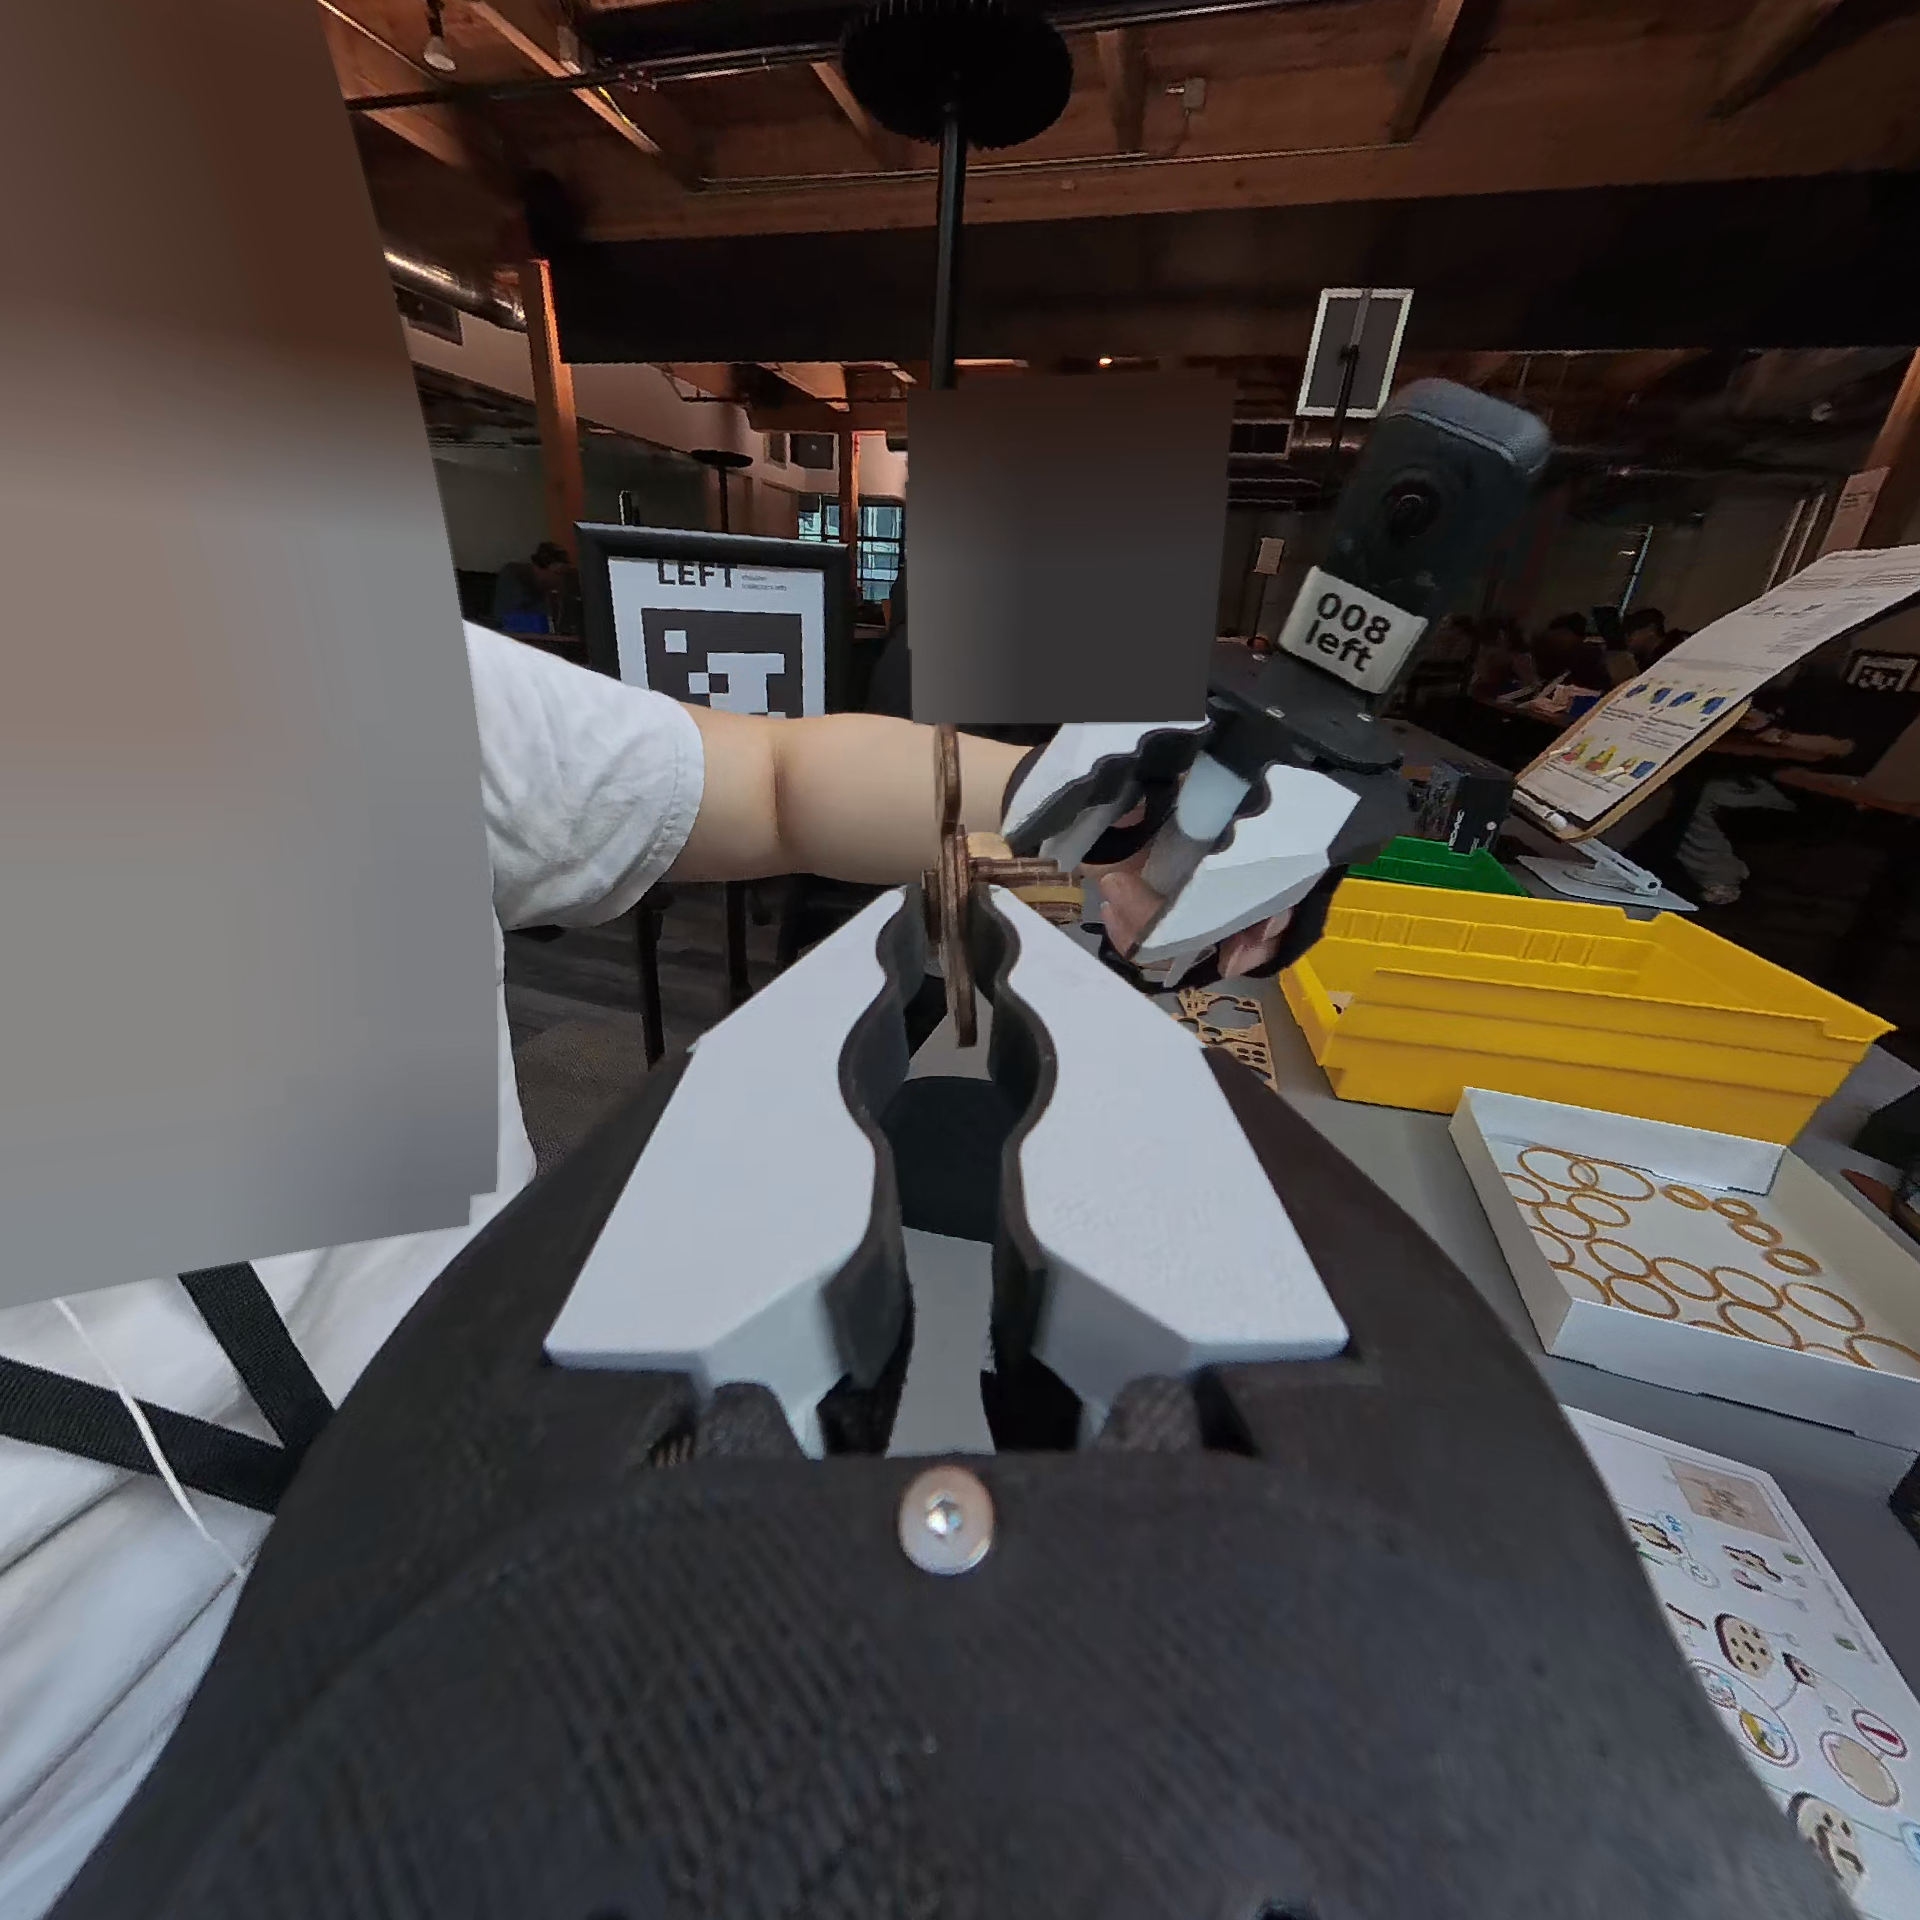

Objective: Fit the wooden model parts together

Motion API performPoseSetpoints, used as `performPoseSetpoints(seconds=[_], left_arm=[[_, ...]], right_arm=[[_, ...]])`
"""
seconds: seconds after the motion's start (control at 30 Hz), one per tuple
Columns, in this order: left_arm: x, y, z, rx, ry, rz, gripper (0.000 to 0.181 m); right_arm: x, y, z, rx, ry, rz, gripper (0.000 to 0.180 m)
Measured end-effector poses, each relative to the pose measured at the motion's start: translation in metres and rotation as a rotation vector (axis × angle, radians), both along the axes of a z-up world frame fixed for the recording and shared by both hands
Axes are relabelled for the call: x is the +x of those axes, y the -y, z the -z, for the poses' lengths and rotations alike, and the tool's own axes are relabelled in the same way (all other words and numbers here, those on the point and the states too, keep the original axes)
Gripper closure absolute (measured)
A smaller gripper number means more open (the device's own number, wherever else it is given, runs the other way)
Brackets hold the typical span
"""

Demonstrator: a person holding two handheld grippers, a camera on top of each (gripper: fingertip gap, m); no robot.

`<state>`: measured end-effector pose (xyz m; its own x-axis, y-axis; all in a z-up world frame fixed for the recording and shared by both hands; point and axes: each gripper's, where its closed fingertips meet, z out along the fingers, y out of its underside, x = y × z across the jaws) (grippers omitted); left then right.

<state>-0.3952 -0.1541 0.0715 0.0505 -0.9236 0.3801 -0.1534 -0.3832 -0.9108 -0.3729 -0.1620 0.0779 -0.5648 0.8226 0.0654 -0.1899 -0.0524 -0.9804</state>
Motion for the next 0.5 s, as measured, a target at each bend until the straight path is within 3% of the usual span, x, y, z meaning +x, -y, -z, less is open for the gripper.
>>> performPoseSetpoints(seconds=[0.07,0.2,0.27,0.33,0.5], left_arm=[[0.002,0.001,0.007,0.099,-0.052,-0.086,0.137],[0.014,-0.001,0.013,0.339,-0.144,-0.289,0.131],[0.016,-0.003,0.013,0.443,-0.184,-0.363,0.133],[0.015,-0.003,0.012,0.526,-0.213,-0.393,0.149],[0.013,-0.002,0.017,0.598,-0.274,-0.404,0.149]], right_arm=[[0.0,-0.005,-0.001,-0.011,-0.011,0.015,0.173],[-0.004,-0.008,0.003,0.017,-0.014,0.047,0.172],[-0.007,-0.007,0.007,0.041,-0.01,0.06,0.173],[-0.007,-0.005,0.009,0.067,-0.014,0.059,0.173],[-0.008,-0.004,0.014,0.102,0.0,0.069,0.172]])
